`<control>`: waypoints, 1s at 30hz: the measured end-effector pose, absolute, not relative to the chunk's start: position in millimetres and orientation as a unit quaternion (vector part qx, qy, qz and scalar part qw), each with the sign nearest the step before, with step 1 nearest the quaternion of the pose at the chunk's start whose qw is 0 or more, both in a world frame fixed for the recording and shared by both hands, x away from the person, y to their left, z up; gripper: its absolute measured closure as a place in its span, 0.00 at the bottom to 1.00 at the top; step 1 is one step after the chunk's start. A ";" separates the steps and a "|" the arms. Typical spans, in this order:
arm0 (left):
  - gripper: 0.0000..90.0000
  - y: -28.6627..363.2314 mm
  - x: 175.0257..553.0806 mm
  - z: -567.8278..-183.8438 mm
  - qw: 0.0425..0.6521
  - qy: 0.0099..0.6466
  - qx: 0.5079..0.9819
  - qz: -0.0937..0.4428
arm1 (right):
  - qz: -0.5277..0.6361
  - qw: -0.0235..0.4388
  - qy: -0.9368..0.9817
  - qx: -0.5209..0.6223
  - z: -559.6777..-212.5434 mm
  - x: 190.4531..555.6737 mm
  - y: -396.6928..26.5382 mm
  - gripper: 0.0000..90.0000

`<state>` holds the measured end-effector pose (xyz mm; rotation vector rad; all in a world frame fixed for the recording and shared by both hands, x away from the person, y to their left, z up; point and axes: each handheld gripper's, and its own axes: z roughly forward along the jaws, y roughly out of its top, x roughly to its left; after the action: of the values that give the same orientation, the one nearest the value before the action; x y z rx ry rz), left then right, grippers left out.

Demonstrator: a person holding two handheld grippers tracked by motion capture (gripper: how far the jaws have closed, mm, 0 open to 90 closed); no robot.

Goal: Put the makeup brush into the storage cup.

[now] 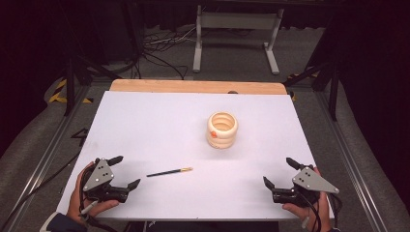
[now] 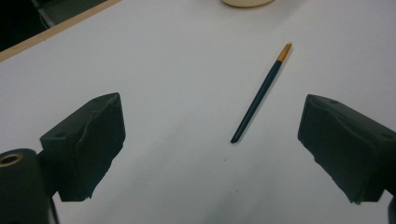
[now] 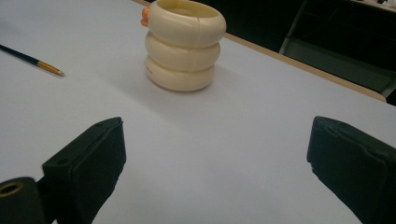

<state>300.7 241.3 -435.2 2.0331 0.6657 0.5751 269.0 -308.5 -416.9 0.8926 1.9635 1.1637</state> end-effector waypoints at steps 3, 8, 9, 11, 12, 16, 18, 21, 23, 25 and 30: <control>0.08 238.8 301.0 -434.5 0.441 0.270 0.822 0.238 | 0.445 0.339 0.755 0.342 -417.2 268.0 -308.7 0.06; 0.08 238.9 299.3 -434.0 0.447 0.268 0.821 0.232 | 0.444 0.348 0.753 0.339 -415.1 266.4 -307.0 0.07; 0.08 238.9 299.3 -434.0 0.447 0.268 0.821 0.232 | 0.444 0.348 0.753 0.339 -415.1 266.4 -307.0 0.07; 0.08 238.3 299.6 -433.3 0.443 0.262 0.827 0.225 | 0.440 0.349 0.756 0.337 -415.8 266.8 -306.1 0.07; 0.09 237.9 299.5 -432.9 0.440 0.258 0.831 0.221 | 0.438 0.348 0.757 0.337 -416.2 266.9 -305.4 0.07; 0.10 235.3 301.3 -431.6 0.424 0.256 0.840 0.221 | 0.436 0.346 0.759 0.338 -416.9 267.1 -305.3 0.07; 0.12 232.5 301.8 -431.5 0.409 0.257 0.846 0.227 | 0.433 0.342 0.763 0.338 -417.6 267.8 -304.9 0.07; 0.13 230.7 302.6 -430.8 0.403 0.257 0.848 0.231 | 0.431 0.340 0.765 0.337 -418.3 268.0 -304.3 0.07; 0.13 229.7 303.5 -429.0 0.404 0.258 0.846 0.232 | 0.431 0.340 0.765 0.336 -417.9 267.8 -304.2 0.07; 0.14 228.5 304.5 -426.9 0.407 0.258 0.845 0.232 | 0.432 0.340 0.765 0.336 -417.7 267.7 -304.5 0.07; 0.16 221.9 308.0 -419.9 0.399 0.255 0.849 0.233 | 0.433 0.339 0.763 0.340 -417.0 267.1 -305.7 0.07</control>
<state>308.0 221.9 -419.9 2.1490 0.6451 0.5903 267.1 -305.7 -417.0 0.8848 1.9874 1.1288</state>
